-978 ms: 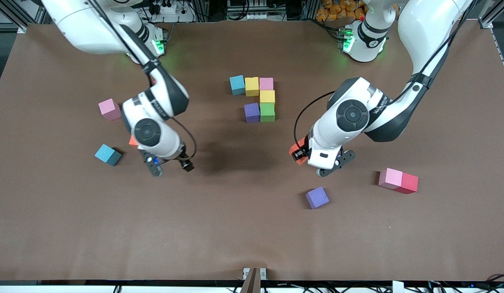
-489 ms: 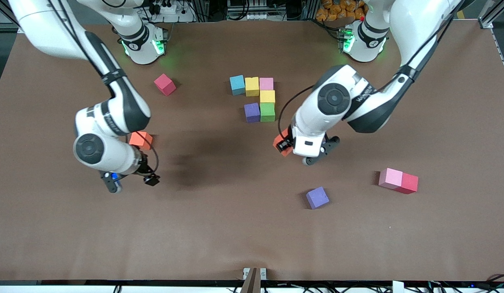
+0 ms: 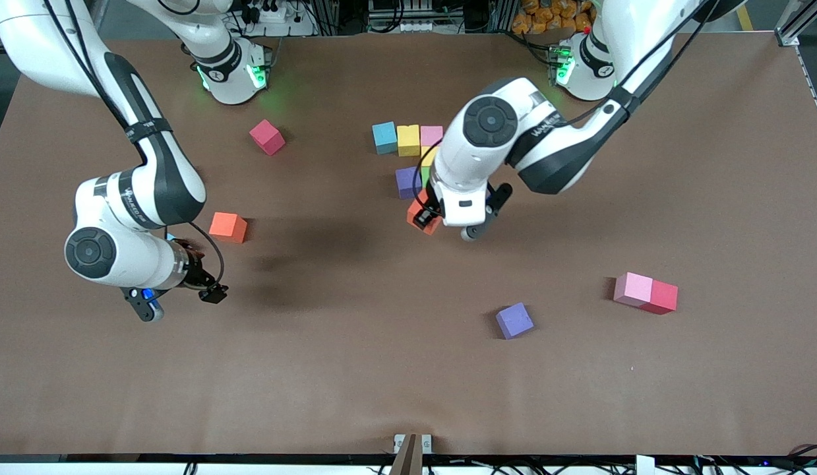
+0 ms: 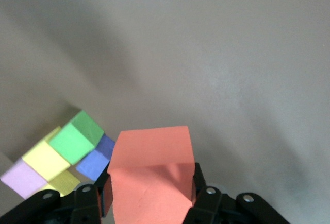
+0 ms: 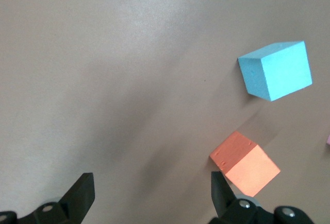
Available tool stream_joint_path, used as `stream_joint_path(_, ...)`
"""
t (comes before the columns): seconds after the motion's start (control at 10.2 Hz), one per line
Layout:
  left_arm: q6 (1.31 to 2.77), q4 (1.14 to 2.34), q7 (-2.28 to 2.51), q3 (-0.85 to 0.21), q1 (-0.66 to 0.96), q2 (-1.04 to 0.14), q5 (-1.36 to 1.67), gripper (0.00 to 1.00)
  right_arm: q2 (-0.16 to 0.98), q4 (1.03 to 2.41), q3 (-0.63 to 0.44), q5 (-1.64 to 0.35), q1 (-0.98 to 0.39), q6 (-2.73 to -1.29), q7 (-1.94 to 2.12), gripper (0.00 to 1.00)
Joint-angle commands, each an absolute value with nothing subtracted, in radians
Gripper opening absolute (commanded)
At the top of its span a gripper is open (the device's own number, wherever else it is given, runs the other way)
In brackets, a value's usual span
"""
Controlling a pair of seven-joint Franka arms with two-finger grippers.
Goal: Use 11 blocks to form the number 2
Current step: 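Lower orange beside purple while the right gripper reaches the second orange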
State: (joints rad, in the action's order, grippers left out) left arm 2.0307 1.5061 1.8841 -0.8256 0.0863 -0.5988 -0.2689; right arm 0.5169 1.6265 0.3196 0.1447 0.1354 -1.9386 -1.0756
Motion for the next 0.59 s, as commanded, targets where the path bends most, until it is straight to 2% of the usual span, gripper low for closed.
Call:
stream_joint_path(0.0, 2.089, 1.489, 2.091, -0.822, 0.144, -0.626, -0.275, 0.41, 0.505, 1.629, 0.293, 0.147, 0.135, -1.91, -0.933, 1.0)
stream_joint_path(0.29, 2.189, 1.512, 2.375, -0.808, 0.225, -0.653, -0.288, 0.41, 0.5, 1.629, 0.291, 0.144, 0.135, -1.905, -0.705, 1.0)
stream_joint_path(0.49, 2.22, 1.543, 2.589, -0.746, 0.317, -0.655, -0.342, 0.4, 0.512, 1.625, 0.291, 0.141, 0.127, -1.911, -0.614, 1.0)
